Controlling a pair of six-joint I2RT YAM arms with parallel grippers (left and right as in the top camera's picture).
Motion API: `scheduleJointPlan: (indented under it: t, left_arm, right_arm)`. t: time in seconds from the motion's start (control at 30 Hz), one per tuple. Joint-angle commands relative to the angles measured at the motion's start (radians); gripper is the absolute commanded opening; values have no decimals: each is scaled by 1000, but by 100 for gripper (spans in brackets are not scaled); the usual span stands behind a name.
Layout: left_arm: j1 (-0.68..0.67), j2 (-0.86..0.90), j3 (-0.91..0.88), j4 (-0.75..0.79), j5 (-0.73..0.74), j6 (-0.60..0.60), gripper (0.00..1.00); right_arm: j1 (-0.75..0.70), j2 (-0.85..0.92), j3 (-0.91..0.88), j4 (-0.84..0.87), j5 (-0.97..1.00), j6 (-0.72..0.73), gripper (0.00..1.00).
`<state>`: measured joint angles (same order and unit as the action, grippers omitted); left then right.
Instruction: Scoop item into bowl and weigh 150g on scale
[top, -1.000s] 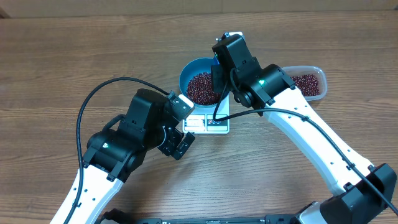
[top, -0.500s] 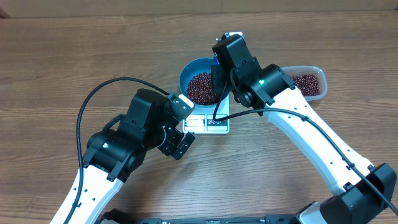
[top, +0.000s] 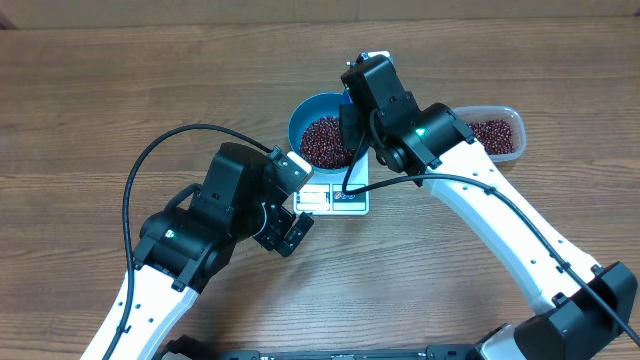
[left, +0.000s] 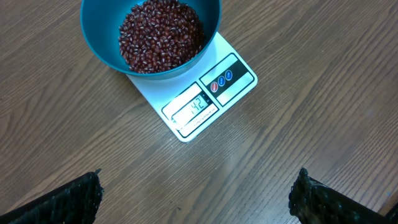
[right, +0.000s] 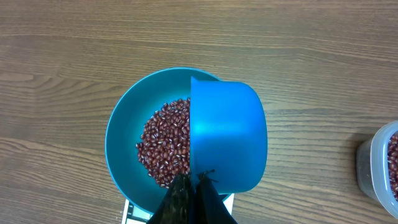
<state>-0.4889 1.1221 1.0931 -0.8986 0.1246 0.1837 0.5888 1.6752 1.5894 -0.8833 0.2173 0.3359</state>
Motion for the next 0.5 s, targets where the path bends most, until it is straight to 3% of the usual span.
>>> scheduleJointPlan:
  t: [0.0,0.47]
  left_arm:
    - [6,4,15,2,14,11,99]
    - [6,4,15,2,14,11,100]
  right_arm:
    - [-1,5,27,8,18,1,4]
    - [6,5,27,13,45,-26,4]
